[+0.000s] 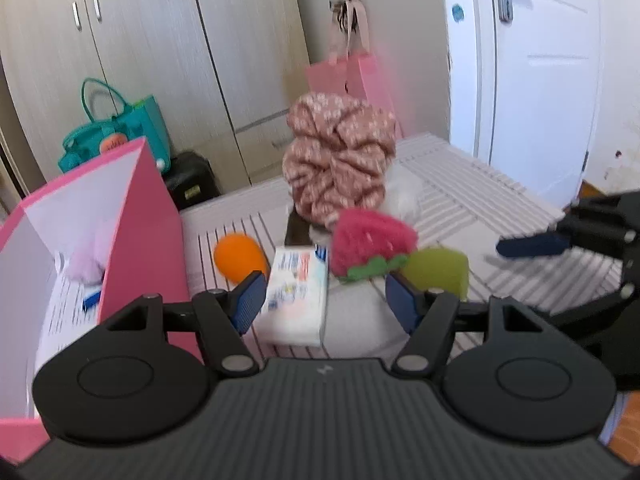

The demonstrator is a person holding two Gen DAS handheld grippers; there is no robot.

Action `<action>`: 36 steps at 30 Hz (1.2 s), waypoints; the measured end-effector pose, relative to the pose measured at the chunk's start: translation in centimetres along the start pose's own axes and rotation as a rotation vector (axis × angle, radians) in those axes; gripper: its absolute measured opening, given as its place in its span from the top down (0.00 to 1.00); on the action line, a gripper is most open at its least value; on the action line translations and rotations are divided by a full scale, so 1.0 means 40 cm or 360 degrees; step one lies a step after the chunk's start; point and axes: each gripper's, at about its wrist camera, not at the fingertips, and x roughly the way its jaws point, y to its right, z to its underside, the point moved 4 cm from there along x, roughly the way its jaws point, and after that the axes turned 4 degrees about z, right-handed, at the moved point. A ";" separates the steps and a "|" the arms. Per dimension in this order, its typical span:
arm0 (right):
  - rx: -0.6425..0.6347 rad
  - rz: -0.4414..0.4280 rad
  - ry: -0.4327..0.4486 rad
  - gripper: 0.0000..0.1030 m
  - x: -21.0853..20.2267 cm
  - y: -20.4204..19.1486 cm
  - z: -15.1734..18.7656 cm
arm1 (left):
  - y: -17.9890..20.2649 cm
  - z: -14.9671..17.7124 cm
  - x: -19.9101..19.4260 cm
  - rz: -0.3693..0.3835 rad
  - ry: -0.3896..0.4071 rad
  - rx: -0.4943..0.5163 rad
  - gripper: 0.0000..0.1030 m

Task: Organize soft objects
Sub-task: 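Close the left tool on the white tissue pack while the right tool grasps the lime-green sponge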

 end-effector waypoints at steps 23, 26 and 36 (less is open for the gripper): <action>0.0227 -0.0260 -0.0043 0.44 0.080 0.011 -0.034 | -0.051 0.014 0.138 -0.0156 -0.0233 -0.0098 0.49; 0.0213 -0.0246 -0.0031 0.44 0.081 0.008 -0.037 | -0.053 0.016 0.147 -0.0135 -0.0236 -0.0131 0.47; 0.0188 -0.0210 -0.0027 0.59 0.072 0.002 -0.031 | -0.073 0.025 0.160 -0.0045 -0.0208 -0.0280 0.50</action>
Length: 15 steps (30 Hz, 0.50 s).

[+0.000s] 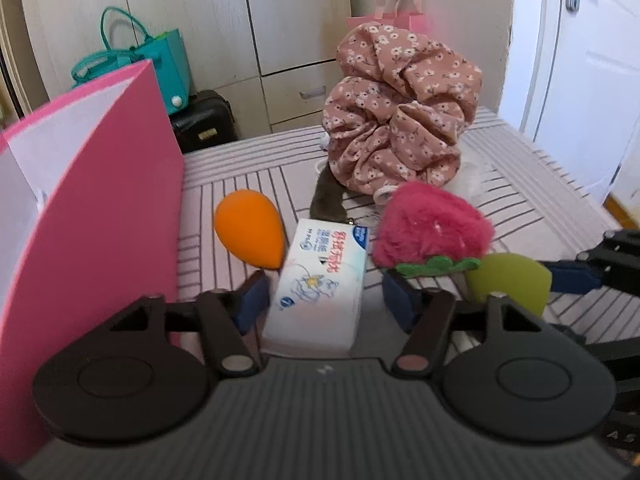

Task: Organize soft objects
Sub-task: 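Close the left tool on the white tissue pack while the right tool grasps the lime-green sponge, then carry the tissue pack in the left tool and sponge in the right tool over the box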

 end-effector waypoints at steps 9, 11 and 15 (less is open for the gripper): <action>0.0009 0.0020 0.0002 0.59 -0.036 -0.002 0.014 | 0.016 0.035 -0.036 0.0034 0.0007 -0.0106 0.61; 0.0018 0.0030 -0.0007 0.59 -0.038 0.004 0.015 | 0.025 0.032 -0.032 0.0011 -0.0001 -0.0093 0.58; 0.0051 0.0039 -0.0020 0.59 -0.037 0.019 0.020 | 0.039 0.021 -0.015 -0.0017 0.0017 -0.0053 0.50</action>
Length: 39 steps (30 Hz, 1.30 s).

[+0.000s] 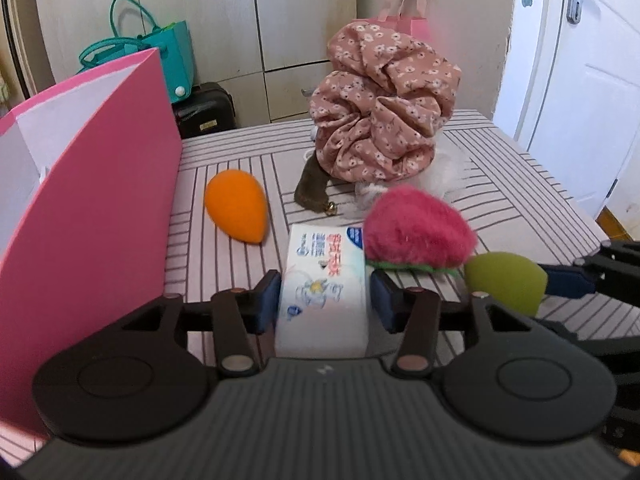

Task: Organize soft objects
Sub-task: 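Carry the tissue pack in the left tool and sponge in the right tool over the box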

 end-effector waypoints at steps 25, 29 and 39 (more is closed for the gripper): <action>0.0077 0.0037 0.0014 0.59 -0.050 -0.019 0.022 | -0.015 0.045 -0.117 0.0100 0.0113 -0.0049 0.62; 0.0086 0.0052 0.0007 0.59 -0.067 -0.022 0.019 | -0.027 0.058 -0.150 0.0130 0.0112 -0.0062 0.62; 0.0047 0.0082 -0.0070 0.59 -0.104 -0.039 0.021 | -0.032 0.101 -0.227 0.0193 0.0085 -0.0016 0.62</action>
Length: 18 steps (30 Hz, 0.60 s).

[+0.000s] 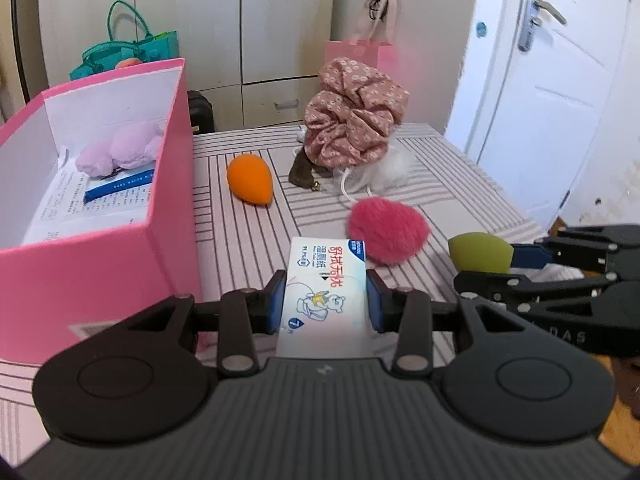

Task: Organize soft objects
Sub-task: 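Carry the tissue pack in the left tool and sponge in the right tool over the box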

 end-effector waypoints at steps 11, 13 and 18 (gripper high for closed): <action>-0.0068 -0.0200 -0.0141 0.59 -0.071 -0.064 0.040 | -0.022 0.082 -0.090 0.0054 -0.0150 0.0021 0.62; -0.0085 -0.0259 -0.0147 0.59 -0.087 -0.082 0.041 | -0.025 0.093 -0.106 0.0052 -0.0190 0.0047 0.62; -0.0132 -0.0401 -0.0186 0.59 -0.115 -0.145 0.037 | -0.041 0.102 -0.155 0.0027 -0.0216 0.0087 0.62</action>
